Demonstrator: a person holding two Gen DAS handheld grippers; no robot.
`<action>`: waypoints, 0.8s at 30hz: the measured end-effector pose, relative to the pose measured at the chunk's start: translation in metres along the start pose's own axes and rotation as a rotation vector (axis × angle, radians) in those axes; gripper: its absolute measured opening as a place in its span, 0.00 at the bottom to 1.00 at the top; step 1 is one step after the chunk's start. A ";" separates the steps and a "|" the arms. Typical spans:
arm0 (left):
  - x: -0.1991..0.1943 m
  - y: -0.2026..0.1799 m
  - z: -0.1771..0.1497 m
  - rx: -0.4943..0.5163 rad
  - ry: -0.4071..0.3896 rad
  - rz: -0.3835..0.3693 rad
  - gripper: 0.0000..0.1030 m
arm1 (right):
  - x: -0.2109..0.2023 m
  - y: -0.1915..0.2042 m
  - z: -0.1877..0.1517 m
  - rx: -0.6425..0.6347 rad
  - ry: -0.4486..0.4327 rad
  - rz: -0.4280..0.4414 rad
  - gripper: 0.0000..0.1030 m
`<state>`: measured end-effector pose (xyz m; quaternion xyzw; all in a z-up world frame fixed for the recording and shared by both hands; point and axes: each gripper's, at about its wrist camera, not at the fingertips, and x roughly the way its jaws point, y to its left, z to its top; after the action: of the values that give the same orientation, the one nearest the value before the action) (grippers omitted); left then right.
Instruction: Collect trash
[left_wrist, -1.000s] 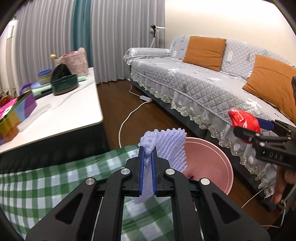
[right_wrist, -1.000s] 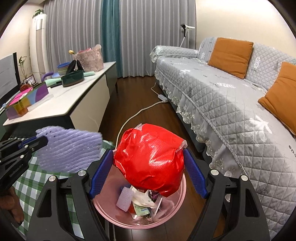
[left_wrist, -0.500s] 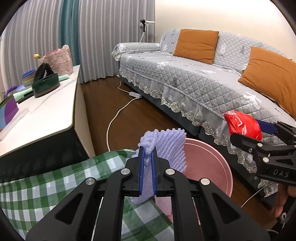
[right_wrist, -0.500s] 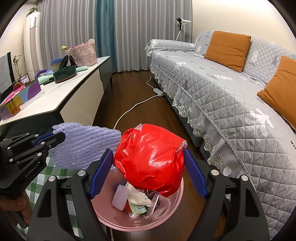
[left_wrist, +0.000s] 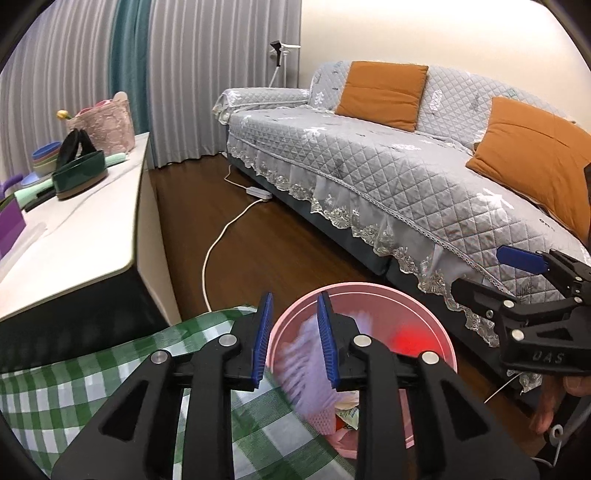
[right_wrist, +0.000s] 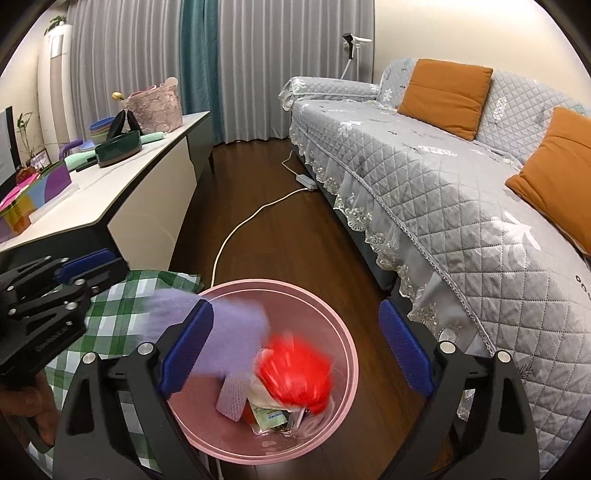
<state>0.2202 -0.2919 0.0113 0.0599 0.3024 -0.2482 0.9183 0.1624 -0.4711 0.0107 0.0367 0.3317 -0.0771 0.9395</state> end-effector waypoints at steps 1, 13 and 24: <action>-0.003 0.002 0.000 -0.003 -0.002 0.004 0.25 | 0.000 0.000 0.000 0.001 -0.001 0.000 0.90; -0.096 0.030 -0.009 -0.029 -0.079 0.108 0.71 | -0.036 0.016 0.006 0.031 -0.057 0.045 0.95; -0.210 0.060 -0.055 -0.151 -0.136 0.210 0.92 | -0.112 0.060 -0.013 -0.005 -0.124 0.094 0.95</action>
<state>0.0747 -0.1372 0.0874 0.0051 0.2494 -0.1308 0.9595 0.0784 -0.3971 0.0718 0.0452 0.2711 -0.0340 0.9609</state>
